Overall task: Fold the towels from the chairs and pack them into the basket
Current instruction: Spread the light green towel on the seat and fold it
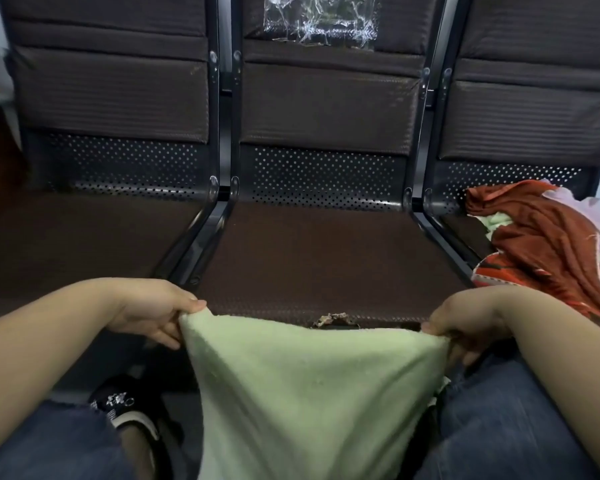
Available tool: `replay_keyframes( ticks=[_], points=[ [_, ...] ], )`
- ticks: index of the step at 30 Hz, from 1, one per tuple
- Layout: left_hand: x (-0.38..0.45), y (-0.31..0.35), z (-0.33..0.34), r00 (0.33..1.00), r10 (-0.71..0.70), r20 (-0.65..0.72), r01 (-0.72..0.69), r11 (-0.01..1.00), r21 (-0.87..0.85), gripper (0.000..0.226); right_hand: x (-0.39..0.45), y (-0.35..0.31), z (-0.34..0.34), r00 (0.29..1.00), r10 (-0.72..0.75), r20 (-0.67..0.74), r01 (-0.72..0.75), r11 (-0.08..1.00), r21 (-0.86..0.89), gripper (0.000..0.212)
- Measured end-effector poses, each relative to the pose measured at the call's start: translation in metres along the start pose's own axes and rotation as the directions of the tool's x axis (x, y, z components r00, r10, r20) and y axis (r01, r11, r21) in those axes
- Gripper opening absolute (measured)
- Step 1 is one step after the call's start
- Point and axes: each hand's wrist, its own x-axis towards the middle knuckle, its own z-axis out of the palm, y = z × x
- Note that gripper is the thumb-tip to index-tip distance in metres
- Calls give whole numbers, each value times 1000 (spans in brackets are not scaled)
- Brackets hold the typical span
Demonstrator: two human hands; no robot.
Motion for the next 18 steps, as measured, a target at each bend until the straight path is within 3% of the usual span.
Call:
replay_keyframes(
  ticks=[5,8,11,13,16,18],
  points=[
    [-1,-3,-8,998,-59,2,59,998,14,34,-4,8,-9,999,-37,-17,39,988,151,24],
    [0,-2,-12,998,-59,-2,59,998,31,36,-2,6,-13,991,-82,-106,103,971,216,27],
    [5,2,-17,998,10,-59,-7,999,44,36,1,2,-18,952,-162,-259,204,969,142,34],
    [9,7,-20,979,104,-175,-91,993,76,36,4,-1,-22,904,-205,-376,243,968,56,37],
    [14,16,-23,906,249,-341,-151,945,289,38,6,-8,-29,844,-225,-486,194,974,-113,39],
    [16,22,-26,892,265,-366,-137,931,339,38,11,-13,-31,838,-208,-505,190,978,-88,41]
  ],
)
